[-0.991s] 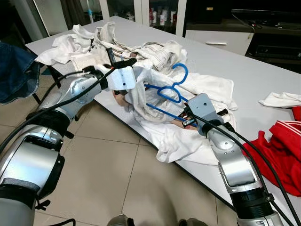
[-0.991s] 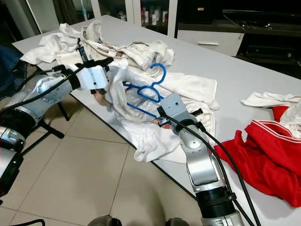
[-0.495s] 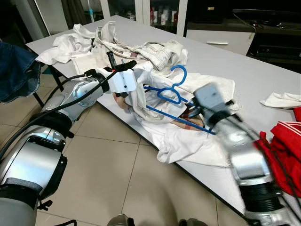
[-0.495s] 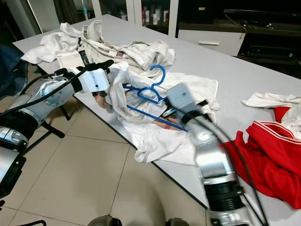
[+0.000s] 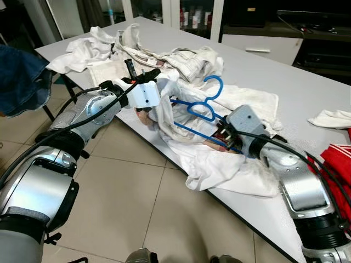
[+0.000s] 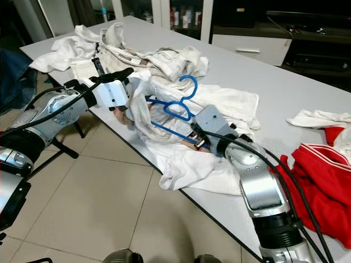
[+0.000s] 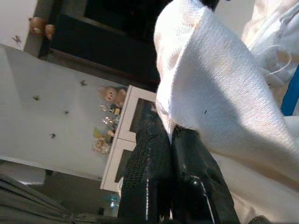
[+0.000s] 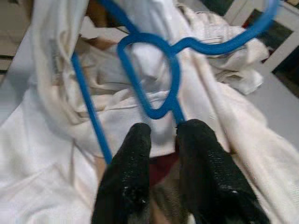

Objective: Hang hanger

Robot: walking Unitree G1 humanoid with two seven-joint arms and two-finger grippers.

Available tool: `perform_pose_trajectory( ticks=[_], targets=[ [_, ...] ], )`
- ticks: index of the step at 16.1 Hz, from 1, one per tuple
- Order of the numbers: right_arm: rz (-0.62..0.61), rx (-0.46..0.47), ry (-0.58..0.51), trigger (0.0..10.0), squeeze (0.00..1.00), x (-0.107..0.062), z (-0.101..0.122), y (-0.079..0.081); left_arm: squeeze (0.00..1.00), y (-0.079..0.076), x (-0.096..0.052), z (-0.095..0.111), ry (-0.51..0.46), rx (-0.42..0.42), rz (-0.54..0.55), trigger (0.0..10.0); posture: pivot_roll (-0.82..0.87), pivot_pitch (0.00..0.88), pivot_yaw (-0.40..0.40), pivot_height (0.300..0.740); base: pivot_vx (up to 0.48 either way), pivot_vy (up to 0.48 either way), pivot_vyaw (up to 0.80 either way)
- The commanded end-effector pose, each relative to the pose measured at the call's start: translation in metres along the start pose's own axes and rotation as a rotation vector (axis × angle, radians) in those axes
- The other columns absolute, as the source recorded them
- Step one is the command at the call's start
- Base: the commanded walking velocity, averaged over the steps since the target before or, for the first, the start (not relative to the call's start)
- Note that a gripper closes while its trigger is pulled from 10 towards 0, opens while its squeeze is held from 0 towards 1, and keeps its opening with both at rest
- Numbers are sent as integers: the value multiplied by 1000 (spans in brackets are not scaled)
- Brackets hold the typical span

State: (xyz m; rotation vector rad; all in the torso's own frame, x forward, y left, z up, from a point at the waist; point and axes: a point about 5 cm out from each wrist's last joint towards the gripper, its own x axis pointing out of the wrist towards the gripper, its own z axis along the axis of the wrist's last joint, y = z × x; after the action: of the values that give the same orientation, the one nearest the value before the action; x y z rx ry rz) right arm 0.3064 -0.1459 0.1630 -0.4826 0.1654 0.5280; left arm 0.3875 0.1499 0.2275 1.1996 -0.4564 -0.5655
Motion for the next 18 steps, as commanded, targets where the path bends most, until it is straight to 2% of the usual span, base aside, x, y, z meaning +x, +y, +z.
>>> perform_pose_trajectory(
  ticks=[1, 2, 5, 9, 13, 14, 16, 17, 18],
  targets=[
    [34, 48, 11, 10000, 937, 4, -2, 2, 0, 7, 1, 2, -14, 27, 19, 10000, -23, 0, 55, 723, 0, 0, 0],
    [44, 55, 22, 10000, 0, 8, -4, 2, 0, 6, 1, 4, -23, 30, 23, 10000, -22, 0, 55, 723, 0, 0, 0],
    [-29, 52, 36, 10000, 0, 18, -1, -12, 0, 3, 2, 6, -36, 33, 25, 10000, -19, 0, 54, 723, 0, 0, 0],
    [-93, 50, -9, 10000, 0, 15, 12, -29, 0, 2, 2, 7, -48, 35, 28, 10000, -16, 0, 51, 723, 0, 0, 0],
    [-72, 25, 14, 10000, 0, 15, 8, -33, 0, 2, 3, 8, -55, 35, 31, 10000, -21, 0, 51, 723, 0, 0, 0],
    [-9, 16, 29, 10000, 0, 16, 4, -26, 0, 2, 4, 10, -61, 35, 36, 10000, -21, 0, 51, 723, 0, 0, 0],
    [26, 29, 31, 10000, 0, 21, 2, -21, 0, 2, 5, 10, -64, 36, 36, 10000, -18, 0, 49, 723, 0, 0, 0],
    [33, 32, 32, 10000, 502, 23, 2, -20, 0, 2, 5, 10, -65, 36, 36, 10000, -17, 0, 49, 723, 0, 0, 0],
    [35, 34, 32, 10000, 788, 24, 2, -19, 0, 2, 5, 10, -66, 36, 36, 10000, -16, 0, 49, 723, 0, 0, 0]
  ],
)
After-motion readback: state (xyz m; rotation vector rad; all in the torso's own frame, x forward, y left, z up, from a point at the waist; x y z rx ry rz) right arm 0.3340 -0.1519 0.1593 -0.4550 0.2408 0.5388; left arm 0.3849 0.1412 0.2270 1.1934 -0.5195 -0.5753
